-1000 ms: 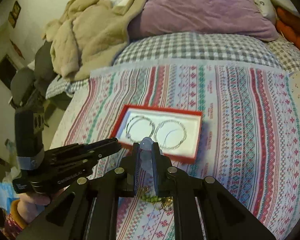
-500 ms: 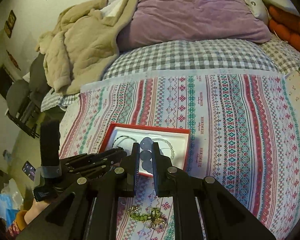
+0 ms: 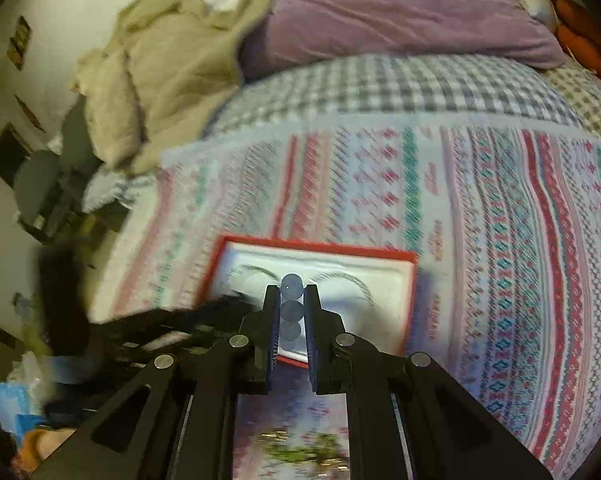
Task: Organize jewelry
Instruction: 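Lower black charm and blue bracelet into the red box and release both, then move both tools back toward the gold ring and green earrings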
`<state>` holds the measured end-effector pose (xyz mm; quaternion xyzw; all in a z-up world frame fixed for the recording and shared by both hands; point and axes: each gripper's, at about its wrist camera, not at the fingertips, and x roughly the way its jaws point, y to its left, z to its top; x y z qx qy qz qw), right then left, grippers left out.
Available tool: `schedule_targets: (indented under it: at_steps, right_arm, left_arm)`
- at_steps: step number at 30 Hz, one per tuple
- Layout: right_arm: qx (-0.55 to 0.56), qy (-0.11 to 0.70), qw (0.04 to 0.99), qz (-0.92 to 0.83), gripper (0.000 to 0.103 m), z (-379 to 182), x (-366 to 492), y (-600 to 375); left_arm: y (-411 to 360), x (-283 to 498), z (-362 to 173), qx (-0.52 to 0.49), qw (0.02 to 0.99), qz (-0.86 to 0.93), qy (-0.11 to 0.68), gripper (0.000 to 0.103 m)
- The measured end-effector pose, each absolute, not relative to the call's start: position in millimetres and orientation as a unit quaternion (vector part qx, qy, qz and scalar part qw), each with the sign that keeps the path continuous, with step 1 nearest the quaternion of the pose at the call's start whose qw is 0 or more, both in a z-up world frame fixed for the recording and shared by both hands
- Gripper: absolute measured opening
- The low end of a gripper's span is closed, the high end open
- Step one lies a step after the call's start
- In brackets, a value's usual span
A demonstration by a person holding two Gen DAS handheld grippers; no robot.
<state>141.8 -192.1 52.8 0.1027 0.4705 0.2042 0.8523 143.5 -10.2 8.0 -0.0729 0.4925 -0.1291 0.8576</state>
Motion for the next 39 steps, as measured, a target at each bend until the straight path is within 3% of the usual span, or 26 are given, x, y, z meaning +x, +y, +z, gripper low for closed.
schedule_targets:
  at_steps: [8,10,12,17,20,22,30,39]
  right_arm:
    - [0.092,0.484,0.853,0.173,0.013,34.4,149.4,-209.3]
    - [0.093,0.485,0.853,0.173,0.016,36.1,149.2,-212.3]
    - [0.096,0.484,0.852,0.175,0.029,39.2,147.7,-215.6]
    - [0.09,0.486,0.851,0.176,0.032,46.4,138.7,-219.7]
    - [0.083,0.486,0.853,0.174,0.032,50.9,130.2,-222.2]
    - [0.084,0.487,0.852,0.174,0.033,53.1,125.5,-224.4]
    - [0.079,0.502,0.844,0.17,0.056,56.5,103.6,-227.1]
    - [0.043,0.513,0.84,0.171,0.073,50.7,80.5,-215.4]
  left_arm:
    - [-7.9,142.6,8.4,-0.077,0.857,-0.124,0.494,0.023]
    - [-7.7,142.8,9.7,-0.08,0.857,-0.126,0.494,0.033]
    - [-9.4,141.2,13.1,-0.082,0.858,-0.13,0.49,0.04]
    - [-16.2,132.5,23.1,-0.069,0.864,-0.137,0.479,0.044]
    - [-19.3,125.1,28.7,-0.06,0.867,-0.139,0.475,0.052]
    - [-20.9,120.0,32.5,-0.052,0.869,-0.138,0.472,0.063]
    - [-26.2,96.8,44.6,-0.025,0.874,-0.14,0.465,0.088]
    - [-26.2,77.0,36.0,0.011,0.868,-0.123,0.482,0.096]
